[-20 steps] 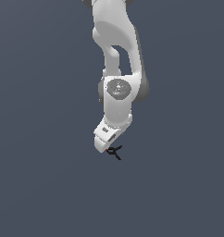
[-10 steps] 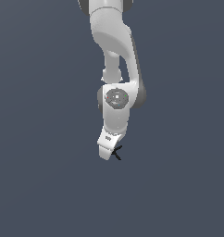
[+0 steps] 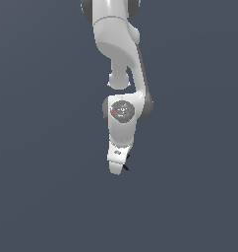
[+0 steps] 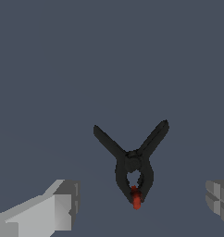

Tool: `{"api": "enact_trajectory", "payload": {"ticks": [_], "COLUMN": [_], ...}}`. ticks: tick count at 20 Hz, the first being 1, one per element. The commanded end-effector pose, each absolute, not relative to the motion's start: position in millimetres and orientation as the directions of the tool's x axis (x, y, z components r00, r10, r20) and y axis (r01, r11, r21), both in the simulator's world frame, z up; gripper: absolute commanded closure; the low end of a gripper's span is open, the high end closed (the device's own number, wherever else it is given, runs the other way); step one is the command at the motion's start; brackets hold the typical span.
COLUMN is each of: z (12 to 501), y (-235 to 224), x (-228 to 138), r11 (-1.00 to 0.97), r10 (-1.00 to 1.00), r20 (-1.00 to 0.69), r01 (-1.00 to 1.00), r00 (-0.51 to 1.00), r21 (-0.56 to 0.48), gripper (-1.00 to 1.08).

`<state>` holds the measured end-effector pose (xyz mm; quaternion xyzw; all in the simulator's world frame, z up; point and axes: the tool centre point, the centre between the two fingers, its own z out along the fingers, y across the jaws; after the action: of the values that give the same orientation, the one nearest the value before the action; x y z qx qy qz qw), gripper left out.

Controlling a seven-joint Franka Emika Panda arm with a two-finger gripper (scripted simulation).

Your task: Pick up the object and move it to a goal position.

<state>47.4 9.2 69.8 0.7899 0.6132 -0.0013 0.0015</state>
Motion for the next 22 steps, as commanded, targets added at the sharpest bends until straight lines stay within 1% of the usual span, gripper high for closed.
{"api": "enact_trajectory", "payload": {"ticks": [1, 6, 12, 22], "z": [67, 64, 60, 17], "y": [9, 9, 9, 9], "x": [48, 49, 49, 48], "r11": [-0.217, -0.187, -0.189, -0.184], "r10": [0.976, 0.982, 0.982, 0.983], "r20": [-0.002, 0.0, 0.0, 0.0], "r01": [0.976, 0.982, 0.982, 0.983], "r00": [0.217, 0.187, 0.189, 0.184], "r21": [0.001, 0.0, 0.0, 0.0], "gripper": [-0.92, -0.92, -0.92, -0.92]}}
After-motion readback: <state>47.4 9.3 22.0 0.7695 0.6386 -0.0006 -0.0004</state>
